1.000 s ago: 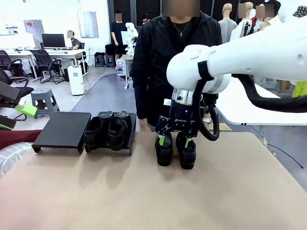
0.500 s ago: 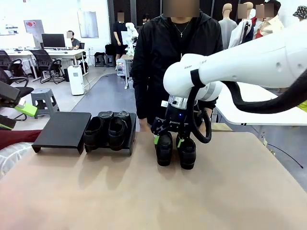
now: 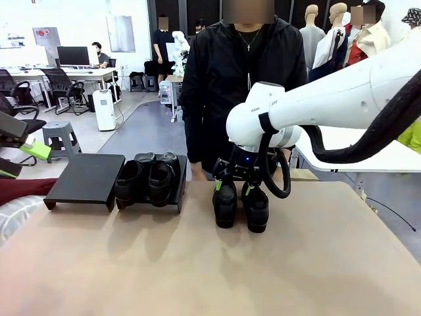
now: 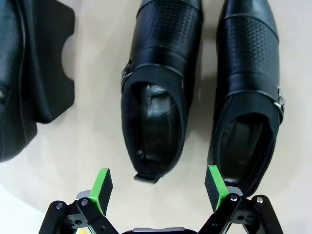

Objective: Organize the shoes by placing them on the stand.
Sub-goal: Pick up one Shoe and place it in the middle of the table.

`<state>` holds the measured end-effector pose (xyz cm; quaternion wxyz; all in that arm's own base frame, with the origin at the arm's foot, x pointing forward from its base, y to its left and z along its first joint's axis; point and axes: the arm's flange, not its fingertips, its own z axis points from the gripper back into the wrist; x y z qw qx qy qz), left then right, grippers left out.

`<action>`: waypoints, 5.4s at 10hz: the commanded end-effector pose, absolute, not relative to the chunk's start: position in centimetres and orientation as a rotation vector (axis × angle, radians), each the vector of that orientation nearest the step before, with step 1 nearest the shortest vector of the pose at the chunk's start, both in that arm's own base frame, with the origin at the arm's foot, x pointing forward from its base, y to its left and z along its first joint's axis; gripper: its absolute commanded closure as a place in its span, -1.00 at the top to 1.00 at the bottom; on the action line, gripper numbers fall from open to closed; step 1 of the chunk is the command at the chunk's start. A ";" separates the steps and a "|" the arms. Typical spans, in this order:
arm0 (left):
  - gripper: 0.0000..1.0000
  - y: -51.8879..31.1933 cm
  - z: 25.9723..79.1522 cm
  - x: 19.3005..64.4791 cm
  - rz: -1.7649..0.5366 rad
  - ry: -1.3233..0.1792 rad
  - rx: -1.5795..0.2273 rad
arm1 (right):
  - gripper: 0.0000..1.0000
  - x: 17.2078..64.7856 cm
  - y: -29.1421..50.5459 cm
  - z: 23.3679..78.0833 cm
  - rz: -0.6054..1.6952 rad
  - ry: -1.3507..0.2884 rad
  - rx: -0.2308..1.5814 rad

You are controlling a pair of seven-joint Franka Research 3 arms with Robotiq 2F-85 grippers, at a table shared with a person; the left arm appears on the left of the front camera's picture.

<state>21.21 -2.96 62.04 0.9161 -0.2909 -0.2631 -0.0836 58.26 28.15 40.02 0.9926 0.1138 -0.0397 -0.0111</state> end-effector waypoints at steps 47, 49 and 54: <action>1.00 -2.7 62.1 21.3 -0.189 -0.545 -0.613 | -1.00 34.1 40.3 35.1 0.082 -0.099 0.489; 1.00 -2.7 62.1 21.3 -0.189 -0.545 -0.613 | -1.00 34.1 40.4 34.9 0.059 -0.089 0.510; 1.00 -2.7 62.1 21.3 -0.189 -0.545 -0.613 | 1.00 31.3 36.0 40.6 0.114 -0.067 0.521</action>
